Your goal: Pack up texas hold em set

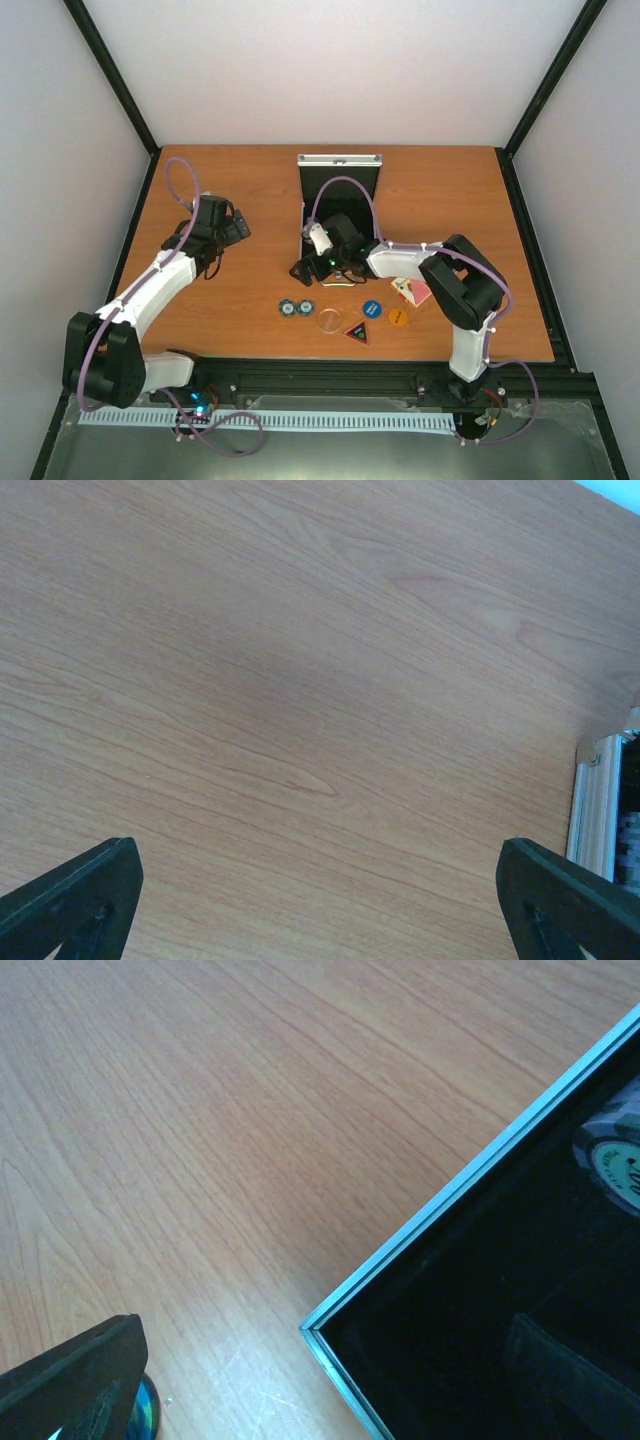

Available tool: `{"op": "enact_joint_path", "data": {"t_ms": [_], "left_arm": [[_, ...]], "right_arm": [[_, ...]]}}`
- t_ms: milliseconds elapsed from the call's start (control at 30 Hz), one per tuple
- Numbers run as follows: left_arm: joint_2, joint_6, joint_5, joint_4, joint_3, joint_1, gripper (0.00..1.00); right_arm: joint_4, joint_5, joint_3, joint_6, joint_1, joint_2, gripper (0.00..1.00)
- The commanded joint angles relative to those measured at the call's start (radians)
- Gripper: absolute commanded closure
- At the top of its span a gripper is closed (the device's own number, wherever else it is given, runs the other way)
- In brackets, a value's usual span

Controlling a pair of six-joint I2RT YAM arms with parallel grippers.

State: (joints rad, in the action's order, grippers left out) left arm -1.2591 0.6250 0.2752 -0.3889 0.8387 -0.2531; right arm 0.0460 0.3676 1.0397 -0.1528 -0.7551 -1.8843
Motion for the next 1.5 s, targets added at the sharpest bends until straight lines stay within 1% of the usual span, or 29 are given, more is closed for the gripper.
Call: {"op": "enact_joint_path", "data": {"t_ms": [0, 133, 300, 433, 567, 667, 867, 933, 1067, 1167, 1233, 1333, 1467], "left_arm": [[0.014, 0.011, -0.005, 0.023, 0.017, 0.005, 0.00], [0.018, 0.007, 0.000, 0.022, 0.016, 0.005, 0.00], [0.009, 0.009, -0.006, 0.032, 0.011, 0.005, 0.00], [0.000, 0.009, -0.012, 0.039, 0.010, 0.005, 0.00], [0.002, 0.005, -0.003, 0.043, 0.010, 0.005, 0.00], [0.001, 0.009, -0.006, 0.048, 0.010, 0.005, 0.00], [0.004, 0.015, -0.014, 0.052, 0.009, 0.005, 0.00], [0.007, 0.011, -0.009, 0.049, 0.011, 0.005, 0.00], [0.009, 0.008, -0.011, 0.038, 0.017, 0.005, 0.00], [0.016, 0.007, -0.021, 0.036, 0.025, 0.005, 0.00], [0.022, 0.003, -0.024, 0.029, 0.034, 0.005, 0.00], [0.033, -0.005, -0.017, 0.023, 0.042, 0.005, 0.00], [0.048, -0.003, -0.014, 0.022, 0.040, 0.004, 0.00]], "right_arm": [[-0.101, 0.062, 0.012, 0.013, -0.010, -0.035, 0.00], [-0.149, 0.088, 0.016, 0.024, -0.017, -0.029, 0.00], [-0.199, 0.060, 0.022, 0.047, -0.050, -0.008, 0.00], [-0.214, 0.008, 0.031, 0.050, -0.053, 0.006, 0.00], [-0.225, -0.094, 0.037, 0.059, -0.052, 0.048, 0.00], [-0.244, -0.169, 0.070, 0.086, -0.053, 0.068, 0.00], [-0.306, -0.211, 0.166, 0.110, -0.053, 0.084, 0.00], [-0.361, -0.212, 0.204, 0.106, -0.055, 0.089, 0.00], [-0.606, -0.268, 0.325, 0.099, -0.079, 0.065, 0.00], [-0.727, -0.320, 0.358, 0.122, -0.128, 0.070, 0.00], [-0.776, -0.342, 0.352, 0.134, -0.166, 0.093, 0.00], [-0.823, -0.324, 0.326, 0.134, -0.202, 0.135, 0.02], [-0.822, -0.280, 0.270, 0.117, -0.224, 0.198, 0.03]]}}
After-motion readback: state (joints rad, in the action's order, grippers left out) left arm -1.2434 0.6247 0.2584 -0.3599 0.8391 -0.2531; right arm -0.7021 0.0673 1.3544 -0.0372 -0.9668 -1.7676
